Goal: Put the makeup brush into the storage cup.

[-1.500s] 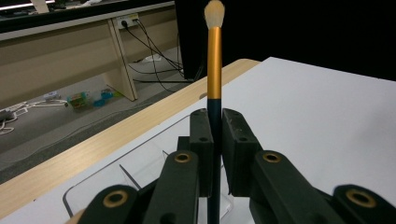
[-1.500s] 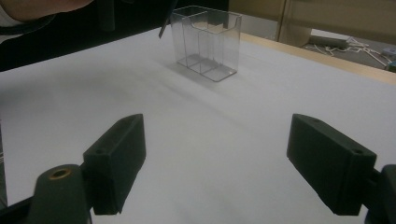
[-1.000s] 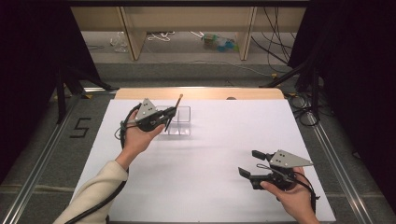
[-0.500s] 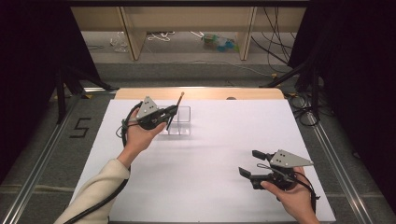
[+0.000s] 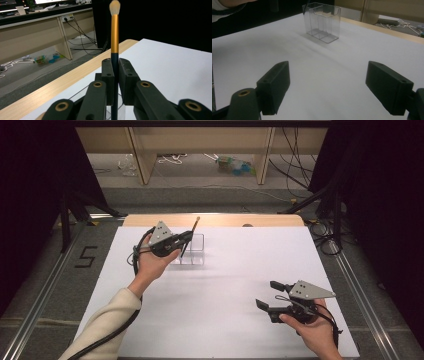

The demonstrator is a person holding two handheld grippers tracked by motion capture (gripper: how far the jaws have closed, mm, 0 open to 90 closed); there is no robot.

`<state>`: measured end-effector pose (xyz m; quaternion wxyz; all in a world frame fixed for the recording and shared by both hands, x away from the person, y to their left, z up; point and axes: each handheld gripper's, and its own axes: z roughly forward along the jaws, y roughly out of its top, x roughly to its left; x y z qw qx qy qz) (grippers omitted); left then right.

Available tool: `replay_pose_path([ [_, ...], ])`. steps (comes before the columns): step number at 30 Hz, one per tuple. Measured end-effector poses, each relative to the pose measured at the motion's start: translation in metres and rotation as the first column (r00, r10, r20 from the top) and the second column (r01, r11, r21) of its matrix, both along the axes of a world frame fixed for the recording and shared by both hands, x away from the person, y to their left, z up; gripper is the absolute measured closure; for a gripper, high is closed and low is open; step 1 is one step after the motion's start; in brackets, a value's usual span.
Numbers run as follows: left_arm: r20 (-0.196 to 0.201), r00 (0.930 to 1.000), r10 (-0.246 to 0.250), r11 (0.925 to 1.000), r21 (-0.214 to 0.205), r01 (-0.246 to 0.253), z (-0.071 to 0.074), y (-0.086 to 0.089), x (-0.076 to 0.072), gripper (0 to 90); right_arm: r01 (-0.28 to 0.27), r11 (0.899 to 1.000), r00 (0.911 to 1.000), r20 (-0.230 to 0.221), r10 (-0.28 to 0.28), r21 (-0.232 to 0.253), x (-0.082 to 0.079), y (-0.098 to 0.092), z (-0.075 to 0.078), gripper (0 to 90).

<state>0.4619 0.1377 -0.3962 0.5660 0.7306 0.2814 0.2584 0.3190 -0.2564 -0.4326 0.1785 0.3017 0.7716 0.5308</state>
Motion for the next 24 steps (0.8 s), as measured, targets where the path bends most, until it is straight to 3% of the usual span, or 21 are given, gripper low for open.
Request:
replay_pose_path([
  [24, 0.008, 1.0, 0.004, 0.9997, -0.023, -0.004, 0.0041, -0.0021, 0.0042, 83.1, 0.0, 1.0, 1.0, -0.009, 0.0, 0.002, -0.001, 0.0001, 0.0007, 20.7],
])
